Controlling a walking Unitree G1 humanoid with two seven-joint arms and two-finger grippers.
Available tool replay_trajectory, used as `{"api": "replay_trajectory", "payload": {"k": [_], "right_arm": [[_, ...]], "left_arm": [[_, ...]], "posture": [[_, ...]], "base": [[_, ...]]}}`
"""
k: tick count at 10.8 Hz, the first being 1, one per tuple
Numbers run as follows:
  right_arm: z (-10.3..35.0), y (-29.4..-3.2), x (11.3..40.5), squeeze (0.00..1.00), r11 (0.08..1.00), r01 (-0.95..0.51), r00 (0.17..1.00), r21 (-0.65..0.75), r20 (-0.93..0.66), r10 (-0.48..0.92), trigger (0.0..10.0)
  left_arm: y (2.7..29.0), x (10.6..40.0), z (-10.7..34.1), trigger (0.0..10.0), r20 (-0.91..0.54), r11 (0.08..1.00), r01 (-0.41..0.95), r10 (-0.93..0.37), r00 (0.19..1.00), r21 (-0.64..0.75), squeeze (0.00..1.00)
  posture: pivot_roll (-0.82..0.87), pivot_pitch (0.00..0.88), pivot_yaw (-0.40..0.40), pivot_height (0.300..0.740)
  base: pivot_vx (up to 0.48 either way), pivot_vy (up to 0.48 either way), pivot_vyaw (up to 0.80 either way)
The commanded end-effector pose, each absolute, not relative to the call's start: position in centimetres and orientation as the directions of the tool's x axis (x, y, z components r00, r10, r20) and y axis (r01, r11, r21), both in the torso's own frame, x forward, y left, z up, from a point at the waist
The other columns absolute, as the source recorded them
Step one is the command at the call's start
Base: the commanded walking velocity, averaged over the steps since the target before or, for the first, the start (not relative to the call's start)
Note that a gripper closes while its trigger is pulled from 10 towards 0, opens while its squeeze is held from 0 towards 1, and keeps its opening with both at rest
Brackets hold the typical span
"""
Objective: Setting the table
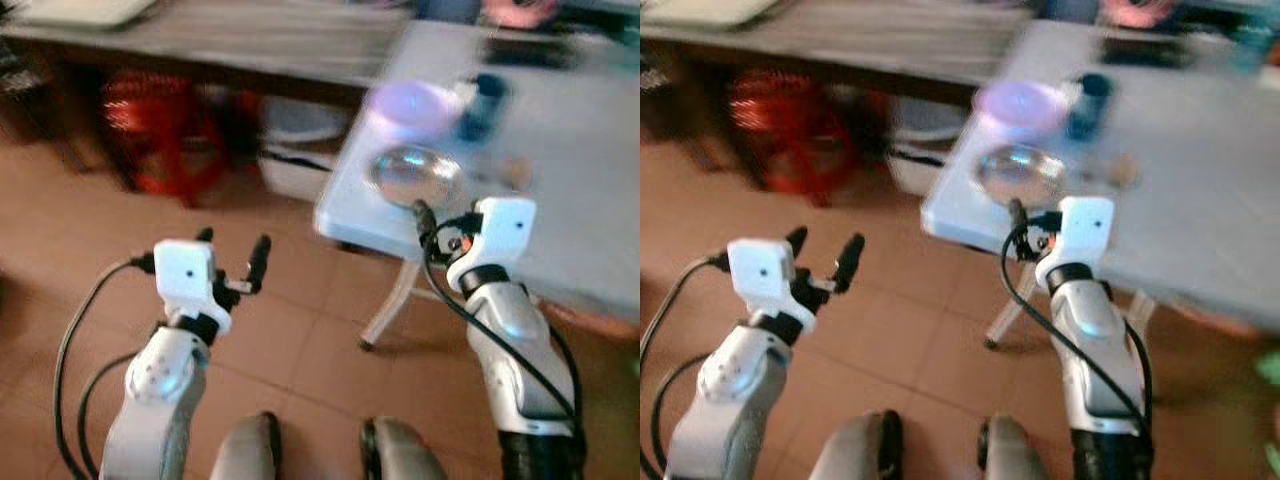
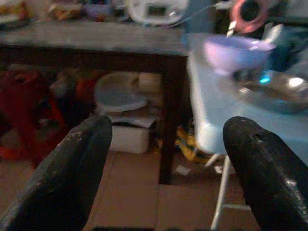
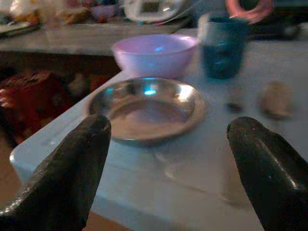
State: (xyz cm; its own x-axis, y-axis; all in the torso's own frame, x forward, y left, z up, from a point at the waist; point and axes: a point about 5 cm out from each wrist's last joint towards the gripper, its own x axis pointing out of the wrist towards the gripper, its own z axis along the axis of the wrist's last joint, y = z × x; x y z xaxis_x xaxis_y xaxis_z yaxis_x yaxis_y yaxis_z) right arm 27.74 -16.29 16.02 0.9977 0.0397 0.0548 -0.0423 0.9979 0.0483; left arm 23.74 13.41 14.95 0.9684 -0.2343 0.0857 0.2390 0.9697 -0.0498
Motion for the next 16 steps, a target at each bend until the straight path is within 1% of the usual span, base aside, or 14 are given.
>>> {"api": "replay_trajectory", "payload": {"k": [1,3,7,11,16], "right_arm": [[16.7,-16.5,27.5,0.0,0.999,-0.036,0.996,0.034,0.078,0.033,10.0],[16.6,-16.3,27.0,0.0,0.999,-0.041,0.996,0.017,0.085,0.039,10.0],[17.1,-16.0,26.9,0.0,0.999,-0.05,0.993,-0.011,0.107,0.05,10.0],[17.2,-15.7,26.1,0.0,0.997,-0.063,0.99,-0.041,0.122,0.068,10.0],[16.7,-16.7,25.0,0.0,0.997,-0.024,0.992,-0.075,0.121,0.033,10.0]], "left_arm": [[13.4,23.6,15.2,10.0,0.092,0.971,0.235,-0.23,0.969,-0.053,0.0],[13.2,23.7,15.2,10.0,0.097,0.97,0.237,-0.23,0.968,-0.057,0.0],[13.1,23.8,15.4,10.0,0.103,0.971,0.232,-0.225,0.969,-0.059,0.0],[13.4,24.0,15.6,10.0,0.109,0.979,0.199,-0.193,0.975,-0.05,0.0],[13.8,24.1,15.3,10.0,0.106,0.982,0.184,-0.179,0.978,-0.039,0.0]], "posture": [[-0.06,0.162,0.042,0.74],[-0.06,0.158,0.04,0.74],[-0.06,0.162,0.036,0.74],[-0.06,0.16,0.037,0.74],[-0.07,0.107,0.053,0.74]], "base": [[0.0,0.0,-0.8],[0.0,0.0,-0.53],[0.0,0.0,0.0],[0.295,0.0,0.0],[0.409,0.0,0.0]]}}
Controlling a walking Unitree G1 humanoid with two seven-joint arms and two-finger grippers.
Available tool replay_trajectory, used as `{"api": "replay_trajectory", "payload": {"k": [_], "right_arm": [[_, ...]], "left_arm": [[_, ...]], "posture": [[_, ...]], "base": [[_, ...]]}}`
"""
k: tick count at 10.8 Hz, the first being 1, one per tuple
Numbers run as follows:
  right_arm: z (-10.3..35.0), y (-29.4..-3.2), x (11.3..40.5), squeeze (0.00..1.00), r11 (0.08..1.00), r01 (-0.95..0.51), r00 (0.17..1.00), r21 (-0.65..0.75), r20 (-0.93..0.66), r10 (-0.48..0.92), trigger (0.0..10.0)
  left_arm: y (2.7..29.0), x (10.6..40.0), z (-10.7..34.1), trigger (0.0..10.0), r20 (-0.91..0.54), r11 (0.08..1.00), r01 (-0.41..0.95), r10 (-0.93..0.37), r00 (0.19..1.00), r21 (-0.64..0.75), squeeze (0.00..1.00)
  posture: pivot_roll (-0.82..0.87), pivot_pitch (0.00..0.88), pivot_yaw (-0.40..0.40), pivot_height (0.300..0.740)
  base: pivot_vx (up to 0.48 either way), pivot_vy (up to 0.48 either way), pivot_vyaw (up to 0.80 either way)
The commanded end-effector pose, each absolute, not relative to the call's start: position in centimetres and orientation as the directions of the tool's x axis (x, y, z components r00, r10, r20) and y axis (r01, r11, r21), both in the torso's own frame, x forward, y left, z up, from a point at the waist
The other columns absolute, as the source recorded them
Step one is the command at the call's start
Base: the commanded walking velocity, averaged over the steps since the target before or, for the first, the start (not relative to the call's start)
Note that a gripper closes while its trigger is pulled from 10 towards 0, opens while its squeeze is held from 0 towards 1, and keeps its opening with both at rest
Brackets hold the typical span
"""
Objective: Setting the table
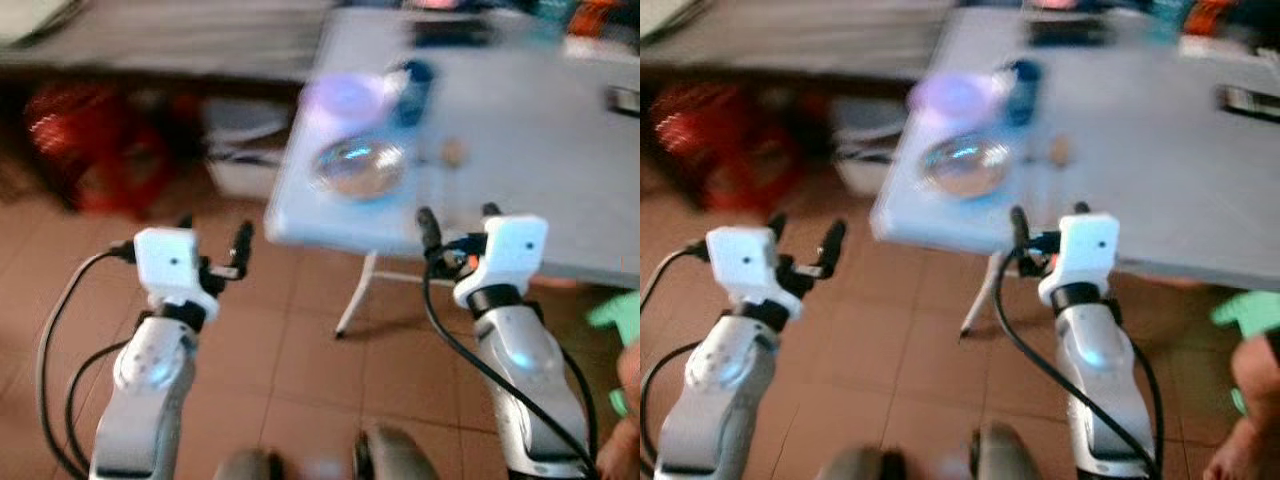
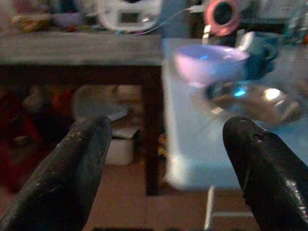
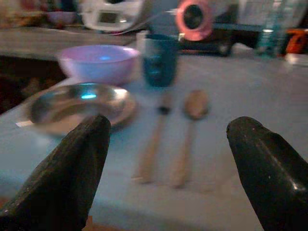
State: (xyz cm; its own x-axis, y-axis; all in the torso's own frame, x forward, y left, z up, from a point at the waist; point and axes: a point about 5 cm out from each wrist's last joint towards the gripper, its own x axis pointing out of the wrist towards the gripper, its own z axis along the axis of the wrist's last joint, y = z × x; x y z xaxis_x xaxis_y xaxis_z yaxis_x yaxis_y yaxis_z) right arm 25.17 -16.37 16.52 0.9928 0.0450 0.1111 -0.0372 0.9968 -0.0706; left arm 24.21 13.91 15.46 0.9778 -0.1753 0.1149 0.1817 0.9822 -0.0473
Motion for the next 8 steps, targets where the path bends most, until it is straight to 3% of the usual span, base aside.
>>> {"api": "replay_trajectory", "payload": {"k": [1,4,8], "right_arm": [[16.82,-16.54,25.06,0.0,0.996,-0.03,0.991,-0.081,0.126,0.04,10.0],[16.89,-16.07,25.21,0.0,0.996,-0.046,0.99,-0.072,0.132,0.055,10.0],[15.97,-16.5,25.44,0.0,1.0,-0.017,0.997,-0.019,0.081,0.018,10.0]], "left_arm": [[13.73,24.24,15.37,10.0,0.11,0.982,0.187,-0.182,0.977,-0.034,0.0],[13.97,24.32,15.29,10.0,0.108,0.985,0.172,-0.168,0.98,-0.024,0.0],[14.66,24.05,14.92,10.0,0.097,0.992,0.125,-0.127,0.987,0.025,0.0]], "posture": [[-0.07,0.106,0.054,0.74],[-0.06,0.106,0.051,0.74],[-0.06,0.124,0.05,0.74]], "base": [[0.398,0.0,0.0],[0.39,0.0,0.65],[0.0,0.0,0.0]]}}
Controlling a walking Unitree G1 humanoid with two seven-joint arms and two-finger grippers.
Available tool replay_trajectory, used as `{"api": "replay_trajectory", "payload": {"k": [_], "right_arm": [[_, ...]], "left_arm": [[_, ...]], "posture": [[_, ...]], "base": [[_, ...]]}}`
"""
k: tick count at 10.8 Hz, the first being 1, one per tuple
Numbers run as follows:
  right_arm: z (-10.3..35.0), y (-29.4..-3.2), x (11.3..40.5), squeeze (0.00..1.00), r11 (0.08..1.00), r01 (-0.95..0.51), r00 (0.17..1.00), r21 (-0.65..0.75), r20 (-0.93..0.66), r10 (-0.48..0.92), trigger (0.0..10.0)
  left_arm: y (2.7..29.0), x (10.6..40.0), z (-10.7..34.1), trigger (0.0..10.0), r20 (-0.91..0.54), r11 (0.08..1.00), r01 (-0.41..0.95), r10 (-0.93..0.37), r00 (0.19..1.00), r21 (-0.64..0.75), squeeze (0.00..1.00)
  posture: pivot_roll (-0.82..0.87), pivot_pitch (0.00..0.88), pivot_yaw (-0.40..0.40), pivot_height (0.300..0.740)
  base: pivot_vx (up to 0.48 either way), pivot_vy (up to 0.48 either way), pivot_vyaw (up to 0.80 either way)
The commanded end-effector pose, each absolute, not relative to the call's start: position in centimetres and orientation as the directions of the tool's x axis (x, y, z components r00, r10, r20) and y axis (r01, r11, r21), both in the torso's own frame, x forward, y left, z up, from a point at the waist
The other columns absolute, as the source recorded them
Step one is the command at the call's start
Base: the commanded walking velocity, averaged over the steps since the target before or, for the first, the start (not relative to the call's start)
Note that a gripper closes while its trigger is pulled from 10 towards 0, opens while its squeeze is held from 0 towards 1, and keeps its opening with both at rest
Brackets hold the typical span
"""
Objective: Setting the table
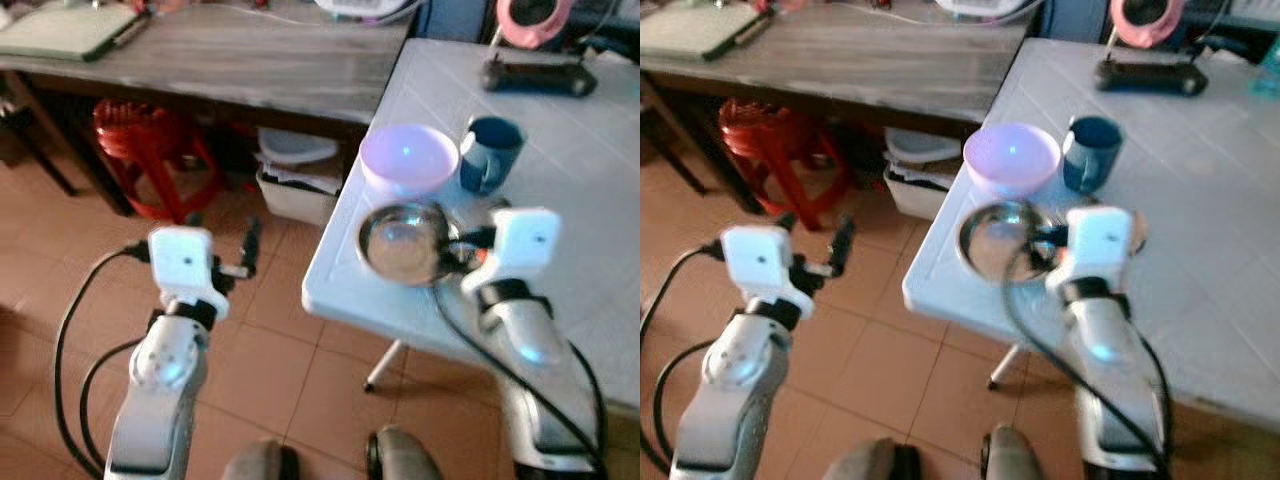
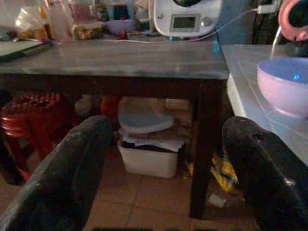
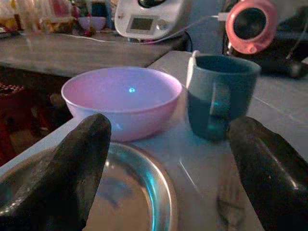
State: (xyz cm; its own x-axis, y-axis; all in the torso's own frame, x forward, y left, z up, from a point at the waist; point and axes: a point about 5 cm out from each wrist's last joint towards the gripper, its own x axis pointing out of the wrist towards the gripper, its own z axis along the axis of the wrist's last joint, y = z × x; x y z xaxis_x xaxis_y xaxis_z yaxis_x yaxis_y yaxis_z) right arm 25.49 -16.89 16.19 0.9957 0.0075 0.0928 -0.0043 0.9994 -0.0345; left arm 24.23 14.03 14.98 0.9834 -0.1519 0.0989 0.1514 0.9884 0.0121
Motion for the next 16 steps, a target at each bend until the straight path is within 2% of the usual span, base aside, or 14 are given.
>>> {"api": "replay_trajectory", "payload": {"k": [1,2,3,4,5,8,11,12,13,14,16], "right_arm": [[15.3,-16.8,25.3,0.0,1.0,0.009,0.999,0.006,0.042,-0.01,10.0],[15.2,-17.0,25.4,0.64,1.0,0.021,0.999,0.016,0.035,-0.022,10.0],[14.9,-17.2,25.5,1.0,0.998,0.038,0.999,0.044,0.015,-0.038,10.0],[14.7,-17.3,25.6,1.0,0.997,0.05,0.999,0.051,0.0,-0.051,10.0],[14.4,-17.4,25.7,0.0,0.996,0.061,0.998,0.064,-0.016,-0.06,10.0],[13.7,-17.8,26.2,0.0,0.988,0.095,0.994,0.124,-0.073,-0.087,10.0],[13.0,-17.4,26.8,0.0,0.981,0.076,0.99,0.178,-0.132,-0.052,10.0],[12.6,-17.0,26.7,0.0,0.981,0.049,0.988,0.186,-0.155,-0.02,8.4],[12.5,-16.8,26.6,0.0,0.981,0.035,0.987,0.191,-0.16,-0.004,2.2],[12.4,-16.5,26.7,0.0,0.979,0.024,0.985,0.204,-0.173,0.012,0.0],[11.6,-16.3,26.3,0.0,0.973,0.032,0.966,0.23,-0.258,0.029,0.0]], "left_arm": [[14.7,23.8,14.7,10.0,0.088,0.989,0.145,-0.148,0.985,0.032,0.0],[14.7,23.8,14.8,10.0,0.086,0.988,0.15,-0.153,0.985,0.037,0.0],[14.6,23.8,14.8,10.0,0.085,0.985,0.165,-0.168,0.982,0.041,0.0],[14.6,23.8,14.8,10.0,0.084,0.984,0.174,-0.178,0.98,0.046,0.0],[14.6,23.7,14.8,10.0,0.083,0.983,0.18,-0.183,0.98,0.047,0.0],[14.3,23.5,14.8,10.0,0.078,0.978,0.205,-0.208,0.975,0.047,0.0],[14.2,23.4,14.8,10.0,0.074,0.975,0.216,-0.219,0.973,0.044,0.0],[14.2,23.3,14.7,10.0,0.071,0.975,0.219,-0.221,0.973,0.042,0.0],[14.1,23.3,14.7,10.0,0.07,0.974,0.22,-0.223,0.972,0.042,0.0],[14.1,23.3,14.7,10.0,0.069,0.974,0.223,-0.225,0.972,0.041,0.0],[14.0,23.3,14.7,10.0,0.065,0.973,0.229,-0.231,0.971,0.038,0.0]], "posture": [[-0.05,0.129,0.049,0.74],[-0.05,0.135,0.052,0.74],[-0.05,0.142,0.052,0.74],[-0.05,0.146,0.053,0.74],[-0.05,0.151,0.054,0.74],[-0.05,0.162,0.057,0.74],[-0.04,0.174,0.054,0.74],[-0.04,0.177,0.054,0.74],[-0.04,0.177,0.053,0.74],[-0.04,0.178,0.053,0.74],[-0.04,0.18,0.05,0.74]], "base": [[0.0,0.0,0.0],[0.0,0.0,0.0],[0.0,0.0,0.0],[0.0,0.0,0.0],[0.0,0.0,0.0],[0.0,0.0,0.0],[0.0,0.0,0.0],[0.0,0.0,0.0],[0.0,0.0,0.0],[0.0,0.0,0.0],[0.0,0.0,0.0]]}}
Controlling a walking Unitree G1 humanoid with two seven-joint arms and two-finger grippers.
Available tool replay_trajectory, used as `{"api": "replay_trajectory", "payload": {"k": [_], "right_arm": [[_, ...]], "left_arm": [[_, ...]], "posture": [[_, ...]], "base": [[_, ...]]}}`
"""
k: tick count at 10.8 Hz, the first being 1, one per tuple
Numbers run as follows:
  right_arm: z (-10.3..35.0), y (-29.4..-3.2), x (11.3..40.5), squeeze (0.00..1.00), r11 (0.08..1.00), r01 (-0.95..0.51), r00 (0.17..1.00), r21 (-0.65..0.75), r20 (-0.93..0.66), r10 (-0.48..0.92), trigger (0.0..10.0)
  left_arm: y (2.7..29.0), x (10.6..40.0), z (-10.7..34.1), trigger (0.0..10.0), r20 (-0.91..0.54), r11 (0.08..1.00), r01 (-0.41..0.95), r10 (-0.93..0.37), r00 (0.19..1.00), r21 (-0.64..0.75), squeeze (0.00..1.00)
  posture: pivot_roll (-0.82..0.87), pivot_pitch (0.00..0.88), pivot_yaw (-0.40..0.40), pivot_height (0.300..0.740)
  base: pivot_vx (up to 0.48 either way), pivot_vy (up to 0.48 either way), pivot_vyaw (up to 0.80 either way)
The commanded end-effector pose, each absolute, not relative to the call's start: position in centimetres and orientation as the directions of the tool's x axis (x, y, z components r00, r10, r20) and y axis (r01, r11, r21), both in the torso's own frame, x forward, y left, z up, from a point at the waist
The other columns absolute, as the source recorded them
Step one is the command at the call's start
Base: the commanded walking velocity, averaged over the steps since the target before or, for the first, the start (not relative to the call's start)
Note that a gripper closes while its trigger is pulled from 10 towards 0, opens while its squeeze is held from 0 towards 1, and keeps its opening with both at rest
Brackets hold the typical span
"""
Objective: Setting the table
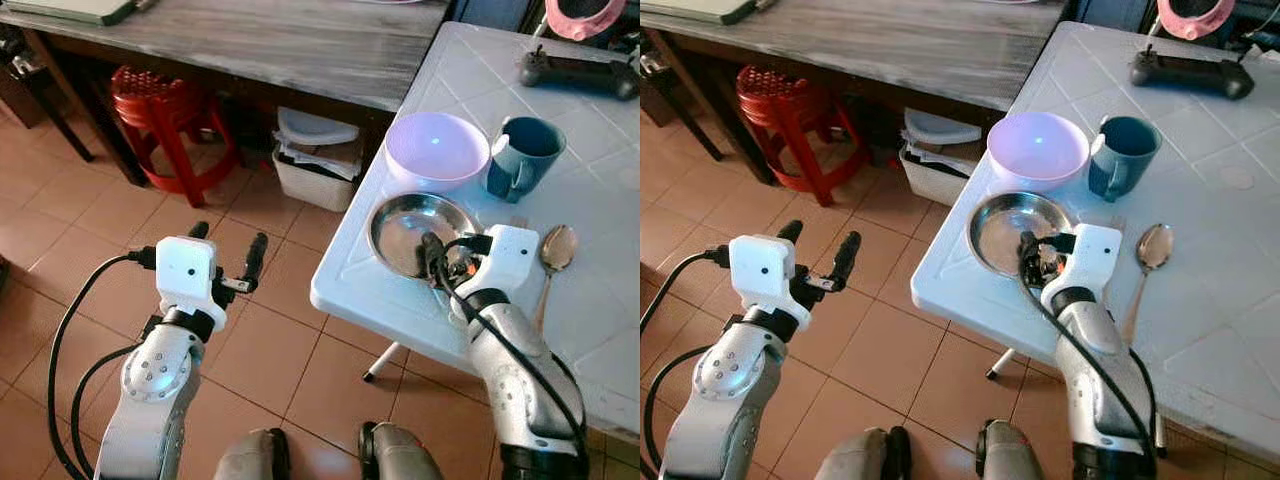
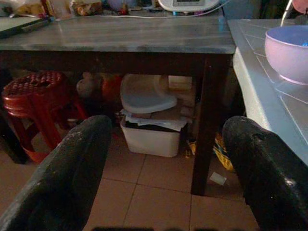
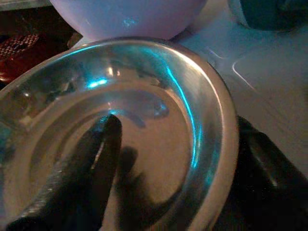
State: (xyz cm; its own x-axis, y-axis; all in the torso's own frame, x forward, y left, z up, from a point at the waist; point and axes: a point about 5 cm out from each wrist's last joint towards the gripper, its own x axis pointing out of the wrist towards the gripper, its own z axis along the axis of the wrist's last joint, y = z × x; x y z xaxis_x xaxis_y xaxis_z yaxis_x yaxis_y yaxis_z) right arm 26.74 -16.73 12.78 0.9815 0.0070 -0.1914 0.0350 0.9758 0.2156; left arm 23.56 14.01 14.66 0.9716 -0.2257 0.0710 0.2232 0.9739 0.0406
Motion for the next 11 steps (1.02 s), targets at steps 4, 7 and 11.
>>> {"api": "replay_trajectory", "payload": {"k": [4,7,11], "right_arm": [[10.2,-17.0,26.0,0.0,0.957,0.128,0.922,0.259,-0.386,-0.02,0.0],[9.7,-17.0,26.0,0.0,0.941,0.156,0.89,0.301,-0.456,-0.002,0.0],[9.0,-16.5,25.7,0.0,0.898,0.216,0.838,0.383,-0.544,0.03,0.0]], "left_arm": [[13.7,23.3,14.5,10.0,0.059,0.963,0.267,-0.268,0.962,0.023,0.0],[13.6,23.4,14.5,10.0,0.059,0.96,0.278,-0.279,0.958,0.019,0.0],[12.5,22.9,14.2,10.0,0.053,0.918,0.397,-0.395,0.917,-0.03,0.0]], "posture": [[-0.05,0.171,0.049,0.74],[-0.05,0.165,0.049,0.74],[-0.06,0.16,0.044,0.74]], "base": [[0.0,0.0,0.0],[0.0,0.0,0.0],[0.0,0.0,0.0]]}}
